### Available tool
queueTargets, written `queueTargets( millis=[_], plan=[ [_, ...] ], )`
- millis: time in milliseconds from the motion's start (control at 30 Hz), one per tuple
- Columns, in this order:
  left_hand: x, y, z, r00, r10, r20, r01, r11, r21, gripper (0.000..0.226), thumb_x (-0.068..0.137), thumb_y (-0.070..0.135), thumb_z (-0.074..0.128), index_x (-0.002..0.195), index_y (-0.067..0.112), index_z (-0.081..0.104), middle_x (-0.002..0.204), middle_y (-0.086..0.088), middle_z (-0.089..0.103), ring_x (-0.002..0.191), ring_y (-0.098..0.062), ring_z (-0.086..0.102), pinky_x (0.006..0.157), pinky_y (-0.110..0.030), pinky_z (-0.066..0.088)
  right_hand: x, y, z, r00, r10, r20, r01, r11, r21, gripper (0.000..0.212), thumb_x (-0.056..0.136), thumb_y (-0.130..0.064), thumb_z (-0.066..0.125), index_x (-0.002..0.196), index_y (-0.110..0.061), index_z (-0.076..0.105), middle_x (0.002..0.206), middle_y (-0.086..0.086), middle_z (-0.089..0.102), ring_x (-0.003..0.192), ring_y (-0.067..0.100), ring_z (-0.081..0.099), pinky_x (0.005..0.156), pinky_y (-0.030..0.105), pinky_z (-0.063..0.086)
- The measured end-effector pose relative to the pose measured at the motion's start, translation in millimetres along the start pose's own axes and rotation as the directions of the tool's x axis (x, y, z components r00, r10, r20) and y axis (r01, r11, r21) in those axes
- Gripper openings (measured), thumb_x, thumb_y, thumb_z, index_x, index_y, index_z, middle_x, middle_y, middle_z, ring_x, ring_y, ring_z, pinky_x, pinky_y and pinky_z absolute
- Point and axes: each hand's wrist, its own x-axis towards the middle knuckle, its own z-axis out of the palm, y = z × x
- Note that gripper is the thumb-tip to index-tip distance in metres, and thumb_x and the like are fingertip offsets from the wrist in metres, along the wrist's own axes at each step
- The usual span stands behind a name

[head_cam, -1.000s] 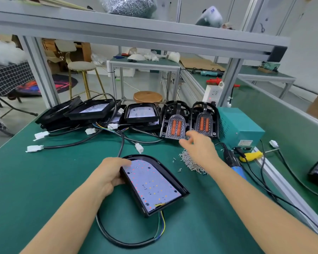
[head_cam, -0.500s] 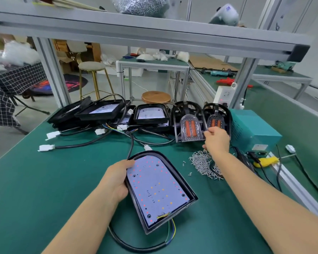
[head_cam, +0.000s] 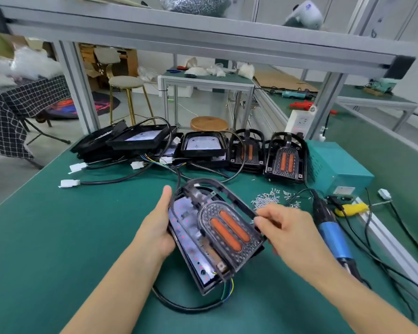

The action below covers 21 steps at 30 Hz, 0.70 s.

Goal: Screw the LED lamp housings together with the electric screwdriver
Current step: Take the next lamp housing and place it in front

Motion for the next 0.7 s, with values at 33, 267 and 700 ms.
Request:
queueTargets(
  millis=[33,267,700],
  plan=[
    [-1.8,-0.9,-0.5,1.0,-0.005,0.017,0.005,1.0,-0.021,0.068,0.085,0.056,0.052,0.123,0.0,0.06,0.121,-0.025,0.062,0.108,-0.036,0.062,0.092,-0.053,0.05,-4.3,-1.5,2.7,1.0,-0.011,0.001,0.011,1.0,-0.029,0.02,0.091,-0.015,0.06,0.072,-0.019,0.065,0.054,-0.014,0.056,0.048,0.006,0.046,0.054,0.028,0.039],
    [-7.1,-11.6,-4.1,0.991,0.04,0.13,-0.025,0.993,-0.112,0.06,0.087,0.052,0.052,0.101,-0.003,0.072,0.112,-0.022,0.067,0.098,-0.034,0.068,0.067,-0.044,0.059,-11.7,-7.5,10.8,0.988,-0.031,-0.151,0.002,0.981,-0.193,0.019,0.092,-0.021,0.057,0.075,-0.019,0.064,0.058,-0.003,0.06,0.059,0.017,0.051,0.061,0.03,0.041],
    [-16.4,-19.5,1.9,0.987,0.136,0.081,-0.127,0.986,-0.109,0.042,0.074,0.028,0.064,0.108,0.002,0.067,0.104,-0.017,0.072,0.085,-0.029,0.072,0.06,-0.038,0.059,-13.1,-14.1,17.6,0.98,-0.192,-0.051,0.147,0.872,-0.467,0.008,0.084,-0.021,0.071,0.09,-0.02,0.067,0.074,-0.003,0.06,0.071,0.027,0.059,0.059,0.034,0.04]
  ],
)
